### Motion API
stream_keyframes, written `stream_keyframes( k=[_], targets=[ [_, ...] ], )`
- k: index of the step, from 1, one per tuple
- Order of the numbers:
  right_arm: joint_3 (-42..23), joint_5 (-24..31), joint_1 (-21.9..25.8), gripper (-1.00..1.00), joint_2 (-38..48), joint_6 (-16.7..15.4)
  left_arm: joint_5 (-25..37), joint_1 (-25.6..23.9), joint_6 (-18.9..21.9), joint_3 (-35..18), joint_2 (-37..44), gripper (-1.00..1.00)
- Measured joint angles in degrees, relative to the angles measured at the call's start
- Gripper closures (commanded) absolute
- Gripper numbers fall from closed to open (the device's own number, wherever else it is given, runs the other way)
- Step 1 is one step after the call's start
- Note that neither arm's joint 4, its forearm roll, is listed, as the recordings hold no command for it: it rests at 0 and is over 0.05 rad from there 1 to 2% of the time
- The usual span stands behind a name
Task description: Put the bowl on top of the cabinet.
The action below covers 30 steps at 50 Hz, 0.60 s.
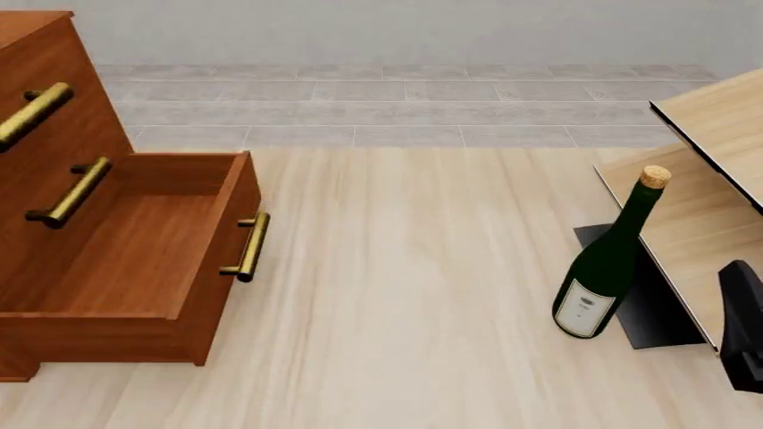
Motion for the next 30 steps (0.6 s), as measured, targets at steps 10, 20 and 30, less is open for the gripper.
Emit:
stream_keyframes(
  k=[10, 20, 30],
  targets=[
    [0.09, -0.13, 0.07, -1.00, 0.00, 0.05, 0.00, 8.07, -0.18, -1.74, 1.60, 1.00],
    [-0.10, -0.01, 0.00, -1.00, 0.00, 0.20, 0.00, 14.73, 0.24, -3.23, 3.70, 1.00],
    [-0.12, -0.06, -0.07, -1.00, 0.00, 0.33, 0.00, 20.05, 0.75, -2.83, 5.82, 1.00]
  ],
)
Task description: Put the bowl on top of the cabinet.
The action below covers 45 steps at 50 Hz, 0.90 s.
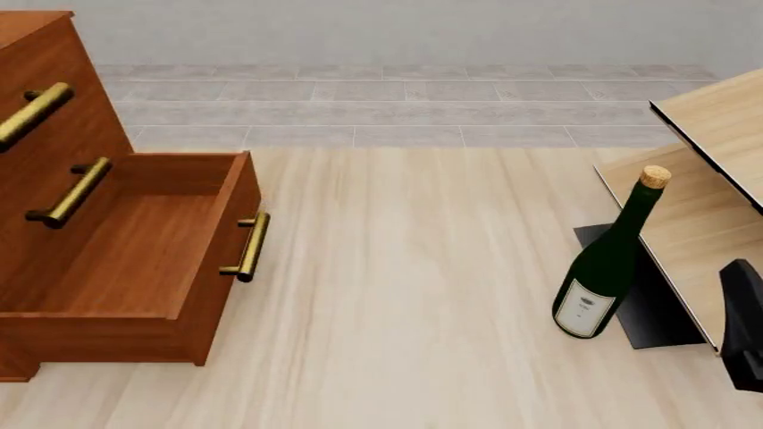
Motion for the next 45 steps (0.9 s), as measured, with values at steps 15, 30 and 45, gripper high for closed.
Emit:
stream_keyframes(
  k=[15, 30, 45],
  targets=[
    [0.03, -0.07, -0.10, -1.00, 0.00, 0.12, 0.00, 3.40, 0.24, 1.79, 2.60, 1.00],
    [0.06, -0.08, -0.13, -1.00, 0.00, 0.03, 0.00, 4.59, 0.31, 3.90, 4.65, 1.00],
    [-0.16, 0.22, -0.01, -1.00, 0.01, -0.23, 0.00, 5.45, 0.86, 5.43, 5.71, 1.00]
  ],
)
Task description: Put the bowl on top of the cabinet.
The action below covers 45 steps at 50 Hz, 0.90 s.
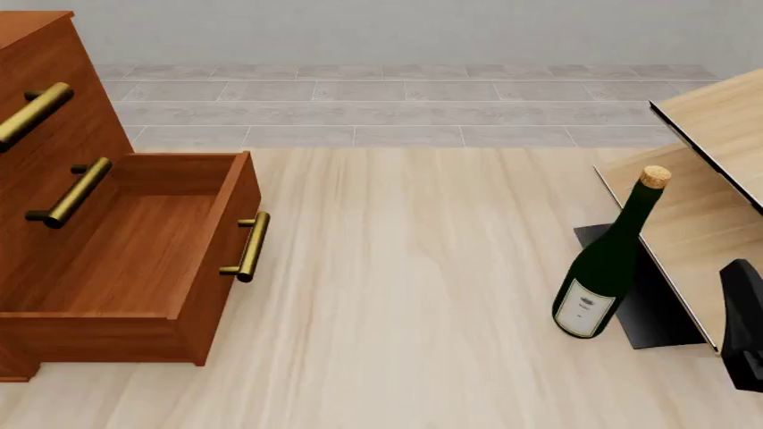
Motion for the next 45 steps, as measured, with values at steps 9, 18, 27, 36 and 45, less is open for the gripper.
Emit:
stream_keyframes(
  k=[9, 18, 27, 36, 45],
  targets=[
    [0.18, -0.14, 0.05, -1.00, 0.00, -0.11, 0.00, 0.22, 0.42, 0.70, 0.25, 1.00],
    [0.23, -0.20, 0.03, -1.00, 0.00, -0.12, -0.07, 0.36, 0.96, 0.79, 0.23, 1.00],
    [0.09, -0.13, -0.05, -1.00, 0.00, -0.07, -0.13, 0.49, 1.58, 0.77, 0.28, 1.00],
    [0.05, -0.13, -0.11, -1.00, 0.00, 0.00, -0.17, 0.60, 2.17, 0.71, 0.34, 1.00],
    [0.10, -0.22, -0.16, -1.00, -0.01, 0.11, -0.07, 1.65, 3.16, -0.10, 0.55, -1.00]
  ],
)
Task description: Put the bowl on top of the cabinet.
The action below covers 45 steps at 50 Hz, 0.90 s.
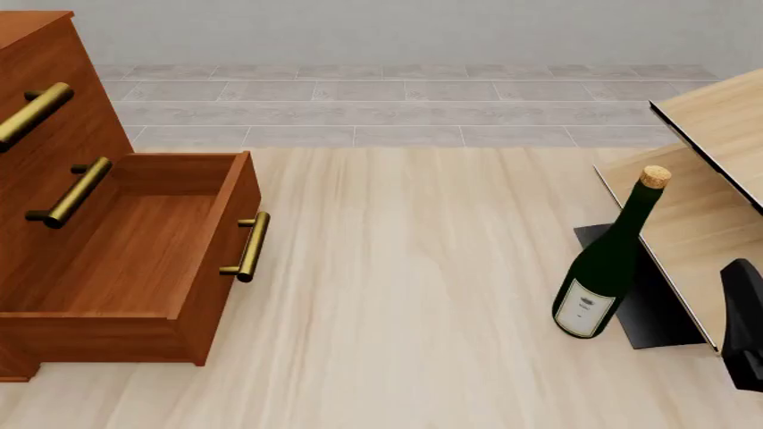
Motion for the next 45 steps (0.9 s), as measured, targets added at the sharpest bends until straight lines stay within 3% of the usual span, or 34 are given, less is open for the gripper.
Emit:
stream_keyframes(
  k=[25, 45],
  targets=[
    [-0.16, 0.04, -0.08, -1.00, 0.00, 0.19, 0.06, 0.22, 0.53, -2.26, -0.83, -1.00],
    [-0.10, -0.06, 0.03, -1.00, 0.00, 0.07, 0.06, -3.01, -0.83, -4.29, -5.25, -1.00]
  ],
)
